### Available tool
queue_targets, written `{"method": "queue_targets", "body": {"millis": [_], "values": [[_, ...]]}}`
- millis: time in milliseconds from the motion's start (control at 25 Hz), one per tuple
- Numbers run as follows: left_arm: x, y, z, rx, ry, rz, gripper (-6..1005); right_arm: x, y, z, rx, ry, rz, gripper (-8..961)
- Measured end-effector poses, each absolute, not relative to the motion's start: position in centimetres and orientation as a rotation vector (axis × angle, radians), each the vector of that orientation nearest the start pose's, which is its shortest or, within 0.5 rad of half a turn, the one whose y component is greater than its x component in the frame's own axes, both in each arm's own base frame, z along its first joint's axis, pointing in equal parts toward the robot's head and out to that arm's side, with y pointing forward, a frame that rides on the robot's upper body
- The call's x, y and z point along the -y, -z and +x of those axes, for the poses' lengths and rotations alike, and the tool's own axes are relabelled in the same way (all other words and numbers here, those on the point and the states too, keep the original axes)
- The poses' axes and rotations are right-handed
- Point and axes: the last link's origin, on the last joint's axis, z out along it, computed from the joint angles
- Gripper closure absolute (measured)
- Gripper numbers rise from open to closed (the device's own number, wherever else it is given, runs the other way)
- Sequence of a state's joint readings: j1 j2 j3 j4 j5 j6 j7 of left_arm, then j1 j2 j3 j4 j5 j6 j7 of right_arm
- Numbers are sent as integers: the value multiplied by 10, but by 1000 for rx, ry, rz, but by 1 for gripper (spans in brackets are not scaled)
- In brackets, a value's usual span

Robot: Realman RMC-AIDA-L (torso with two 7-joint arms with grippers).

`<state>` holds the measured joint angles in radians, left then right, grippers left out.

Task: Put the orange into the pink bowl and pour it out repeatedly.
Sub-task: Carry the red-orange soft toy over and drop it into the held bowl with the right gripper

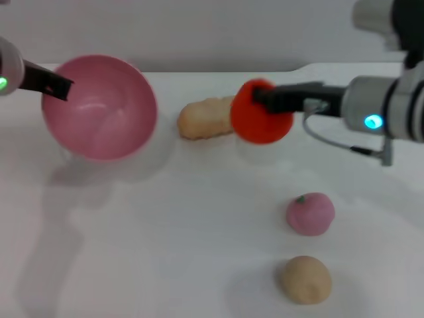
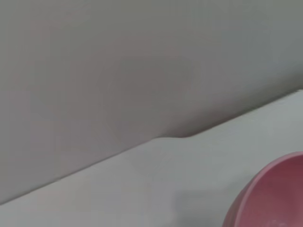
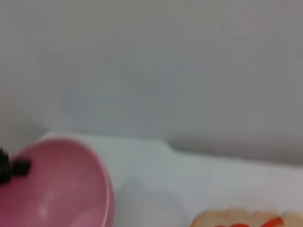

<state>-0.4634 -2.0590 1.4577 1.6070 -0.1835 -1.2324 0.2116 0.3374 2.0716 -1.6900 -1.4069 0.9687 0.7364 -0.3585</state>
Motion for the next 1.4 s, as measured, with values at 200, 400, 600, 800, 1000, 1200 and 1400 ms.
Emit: {"method": "queue_targets", "body": {"millis": [200,400,600,800,1000,1200,1400], "values": [[-384,-44,-172,829,-254,-2072,952,-348,-7,128,-976,-479,-2245,895],[-381,-14,-149,763,-238,-2189,952,-333,-24,105,-892,-485,-2232,898],[-379,13,-126,707,-213,-2291,952,-326,-15,91,-861,-492,-2286,898],[-379,20,-115,681,-188,-2316,952,-328,2,91,-874,-468,-2322,897],[-380,19,-113,676,-180,-2314,952,-328,3,91,-878,-467,-2326,897],[-381,17,-114,678,-175,-2309,952,-330,2,92,-883,-468,-2320,857],[-383,18,-114,673,-175,-2308,952,-330,3,93,-887,-466,-2319,757]]}}
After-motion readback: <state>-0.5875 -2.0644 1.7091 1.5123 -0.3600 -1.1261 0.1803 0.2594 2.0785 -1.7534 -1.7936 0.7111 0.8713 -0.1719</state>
